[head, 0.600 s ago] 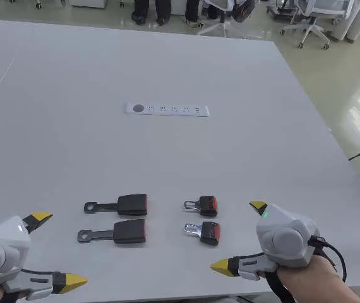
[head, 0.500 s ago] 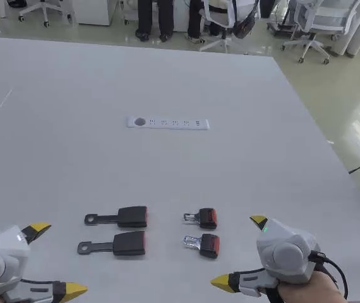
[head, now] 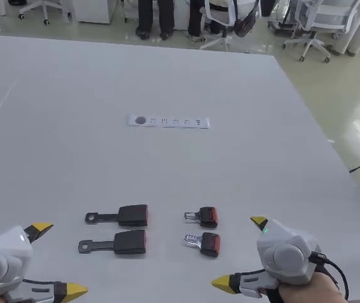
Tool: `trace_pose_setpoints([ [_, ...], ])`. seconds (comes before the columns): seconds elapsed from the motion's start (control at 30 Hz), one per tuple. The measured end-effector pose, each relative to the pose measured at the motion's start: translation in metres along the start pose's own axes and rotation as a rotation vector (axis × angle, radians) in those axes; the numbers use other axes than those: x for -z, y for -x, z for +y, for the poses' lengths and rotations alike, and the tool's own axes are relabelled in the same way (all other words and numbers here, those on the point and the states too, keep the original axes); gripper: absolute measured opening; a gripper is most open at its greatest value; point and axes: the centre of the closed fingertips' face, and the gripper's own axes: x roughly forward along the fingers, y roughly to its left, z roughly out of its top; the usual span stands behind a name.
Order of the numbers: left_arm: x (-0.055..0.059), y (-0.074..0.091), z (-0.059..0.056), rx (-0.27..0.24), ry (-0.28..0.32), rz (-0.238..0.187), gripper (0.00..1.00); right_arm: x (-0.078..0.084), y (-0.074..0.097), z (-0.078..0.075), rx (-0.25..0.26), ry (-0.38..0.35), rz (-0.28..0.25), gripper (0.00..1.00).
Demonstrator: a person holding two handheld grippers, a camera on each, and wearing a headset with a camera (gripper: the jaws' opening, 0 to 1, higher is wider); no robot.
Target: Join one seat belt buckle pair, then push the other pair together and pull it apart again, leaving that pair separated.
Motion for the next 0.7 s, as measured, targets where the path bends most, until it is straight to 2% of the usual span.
trace_pose_setpoints([
  [0.33, -0.001, -0.001, 0.000, 0.005, -0.005, -0.005, 0.95, 0.001, -0.001, -0.003, 0.003, 0.006, 0.009, 1.00],
  [0.37, 0.000, -0.001, 0.000, 0.004, -0.012, 0.004, 0.95, 0.002, -0.001, -0.003, 0.002, 0.009, 0.012, 1.00],
  [0.4, 0.005, 0.000, 0.002, -0.004, -0.025, 0.033, 0.95, 0.002, -0.001, -0.002, 0.000, 0.011, 0.014, 1.00],
  [0.47, 0.005, 0.000, 0.003, -0.005, -0.019, 0.033, 0.95, 0.003, -0.001, -0.002, 0.000, 0.015, 0.021, 1.00],
  [0.7, 0.011, 0.002, 0.007, -0.016, -0.043, 0.069, 0.93, 0.005, -0.003, -0.003, 0.004, 0.020, 0.030, 0.99],
])
